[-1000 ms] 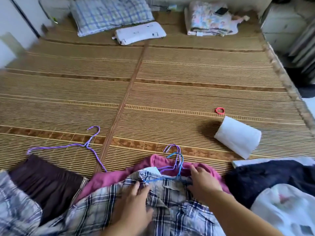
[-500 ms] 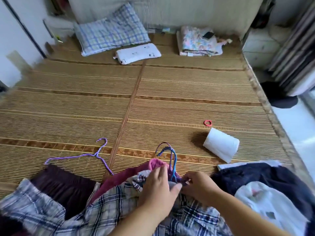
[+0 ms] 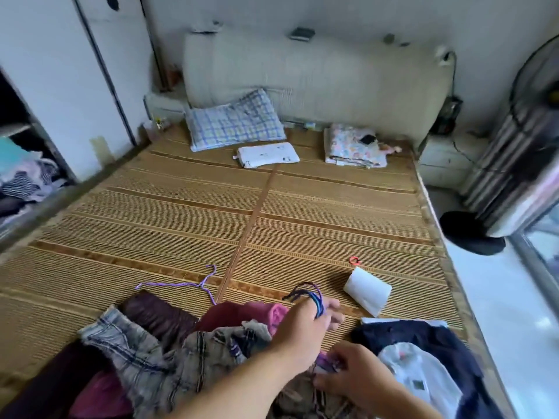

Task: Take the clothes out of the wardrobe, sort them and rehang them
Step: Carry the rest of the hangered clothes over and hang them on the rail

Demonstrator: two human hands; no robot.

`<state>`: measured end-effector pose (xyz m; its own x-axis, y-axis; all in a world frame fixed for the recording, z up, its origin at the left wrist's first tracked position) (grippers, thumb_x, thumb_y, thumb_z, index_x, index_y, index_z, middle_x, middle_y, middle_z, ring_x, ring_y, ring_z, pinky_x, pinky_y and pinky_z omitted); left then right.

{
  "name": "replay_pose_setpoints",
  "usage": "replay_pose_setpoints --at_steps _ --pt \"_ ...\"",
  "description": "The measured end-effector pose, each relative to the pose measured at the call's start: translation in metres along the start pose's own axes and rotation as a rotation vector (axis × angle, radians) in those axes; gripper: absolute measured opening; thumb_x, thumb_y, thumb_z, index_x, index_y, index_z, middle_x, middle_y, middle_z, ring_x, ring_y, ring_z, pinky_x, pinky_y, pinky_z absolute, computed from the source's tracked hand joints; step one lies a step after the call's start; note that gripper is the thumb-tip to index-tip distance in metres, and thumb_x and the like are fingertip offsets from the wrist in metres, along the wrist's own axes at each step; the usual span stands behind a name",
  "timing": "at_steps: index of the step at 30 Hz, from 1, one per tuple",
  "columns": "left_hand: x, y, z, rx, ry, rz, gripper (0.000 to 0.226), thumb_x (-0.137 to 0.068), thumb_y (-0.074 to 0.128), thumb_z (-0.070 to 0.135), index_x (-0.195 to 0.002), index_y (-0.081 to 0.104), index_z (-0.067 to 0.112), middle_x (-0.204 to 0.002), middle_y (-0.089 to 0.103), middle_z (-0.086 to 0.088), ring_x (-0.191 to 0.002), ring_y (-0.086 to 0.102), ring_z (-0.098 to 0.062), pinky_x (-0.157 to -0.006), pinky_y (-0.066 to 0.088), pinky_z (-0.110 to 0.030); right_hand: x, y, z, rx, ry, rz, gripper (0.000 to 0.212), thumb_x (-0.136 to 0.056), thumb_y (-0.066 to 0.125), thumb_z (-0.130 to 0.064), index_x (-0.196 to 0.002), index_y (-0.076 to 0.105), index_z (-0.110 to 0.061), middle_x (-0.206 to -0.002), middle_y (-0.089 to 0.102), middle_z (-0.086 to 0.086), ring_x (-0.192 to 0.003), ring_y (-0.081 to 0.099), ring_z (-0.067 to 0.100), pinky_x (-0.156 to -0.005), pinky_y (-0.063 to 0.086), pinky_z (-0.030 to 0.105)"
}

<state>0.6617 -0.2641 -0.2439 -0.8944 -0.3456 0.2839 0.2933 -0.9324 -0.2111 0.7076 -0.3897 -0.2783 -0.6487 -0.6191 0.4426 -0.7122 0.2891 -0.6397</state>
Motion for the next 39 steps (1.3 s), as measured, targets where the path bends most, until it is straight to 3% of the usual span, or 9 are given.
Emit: replay_pose_setpoints --at_steps 5,8,12,16,20,26,30,36,39 --pt "0.068 0.001 0.061 0.081 0.175 0.074 0.038 -0.095 0.043 0.002 -0.099 0.057 0.036 -0.098 0.070 0.009 -0.091 0.067 -0.004 -0.085 0.054 -0.026 0.075 -0.041 -0.038 -0.106 -0.169 0.068 0.036 -0.058 0.073 -0.068 -0.062 0.064 -0.034 -0.052 0.053 -0.015 -0.049 0.043 -0.004 -0.050 0.033 0.014" --pt "0.115 0.000 0.109 0.178 0.260 0.108 0.036 -0.096 0.041 0.000 -0.111 0.057 0.028 -0.100 0.070 0.005 -0.092 0.066 -0.007 -0.062 0.051 -0.022 0.124 -0.068 -0.068 -0.164 -0.275 0.155 0.061 -0.070 0.053 -0.072 -0.071 0.061 -0.012 -0.058 0.048 -0.010 -0.056 0.040 0.002 -0.054 0.031 0.021" --pt "0.184 -0.015 0.181 0.324 0.384 0.139 0.028 -0.098 0.037 -0.001 -0.112 0.055 0.016 -0.095 0.068 0.000 -0.079 0.064 -0.008 -0.058 0.045 -0.012 0.179 -0.107 -0.116 -0.008 -0.384 0.251 0.044 -0.086 0.055 -0.053 -0.068 0.057 -0.013 -0.052 0.047 -0.008 -0.049 0.040 0.004 -0.051 0.032 0.026" --pt "0.249 -0.039 0.231 0.424 0.469 0.147 0.027 -0.097 0.035 -0.001 -0.103 0.056 0.014 -0.091 0.066 -0.002 -0.077 0.062 -0.013 -0.058 0.036 -0.024 0.226 -0.125 -0.172 0.000 -0.489 0.172 0.043 -0.082 0.061 -0.051 -0.067 0.058 -0.010 -0.053 0.046 -0.008 -0.052 0.039 0.008 -0.054 0.030 0.026" --pt "0.306 -0.069 0.266 0.532 0.548 0.228 0.022 -0.101 0.036 0.011 -0.098 0.058 0.009 -0.089 0.064 -0.008 -0.073 0.062 -0.016 -0.051 0.045 -0.019 0.264 -0.132 -0.231 0.114 -0.627 0.164 0.039 -0.083 0.064 -0.044 -0.058 0.053 -0.016 -0.041 0.045 -0.010 -0.038 0.034 0.001 -0.040 0.027 0.014" --pt "0.372 -0.131 0.303 0.537 0.639 0.390 0.023 -0.100 0.037 0.012 -0.103 0.060 0.008 -0.089 0.067 -0.007 -0.078 0.065 -0.018 -0.058 0.045 -0.024 0.303 -0.136 -0.324 0.140 -0.772 0.141 0.036 -0.082 0.064 -0.043 -0.057 0.058 -0.017 -0.044 0.049 -0.011 -0.044 0.042 0.002 -0.049 0.033 0.019" --pt "0.413 -0.195 0.307 0.531 0.720 0.501 0.025 -0.098 0.037 0.005 -0.111 0.058 0.001 -0.092 0.068 -0.013 -0.084 0.066 -0.023 -0.073 0.055 -0.027 0.311 -0.112 -0.395 0.155 -0.930 0.109 0.033 -0.087 0.061 -0.037 -0.060 0.061 -0.017 -0.047 0.053 -0.013 -0.044 0.044 -0.004 -0.046 0.033 0.011" --pt "0.460 -0.314 0.263 0.412 0.663 0.750 0.020 -0.097 0.041 0.006 -0.107 0.059 0.007 -0.096 0.068 -0.009 -0.084 0.066 -0.018 -0.061 0.052 -0.022 0.285 -0.008 -0.497 0.093 -1.043 -0.050 0.031 -0.087 0.061 -0.038 -0.061 0.064 -0.021 -0.060 0.058 -0.009 -0.063 0.052 0.007 -0.069 0.043 0.032" --pt "0.480 -0.395 0.226 0.327 0.621 0.890 0.021 -0.099 0.040 0.008 -0.094 0.059 0.014 -0.087 0.068 -0.002 -0.078 0.065 -0.011 -0.059 0.051 -0.018 0.266 0.067 -0.567 0.142 -1.107 -0.077 0.036 -0.087 0.059 -0.043 -0.059 0.060 -0.022 -0.055 0.052 -0.010 -0.055 0.045 0.003 -0.058 0.038 0.021"
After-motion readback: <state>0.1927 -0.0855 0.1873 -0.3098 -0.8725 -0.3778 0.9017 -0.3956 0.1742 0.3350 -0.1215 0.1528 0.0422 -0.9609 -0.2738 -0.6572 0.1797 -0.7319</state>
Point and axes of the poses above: each hand's wrist, its own x-axis away from the middle knuckle, its own y-axis out of the palm, z = x × y, the point moved 2 cm from there along -x, towards the middle knuckle
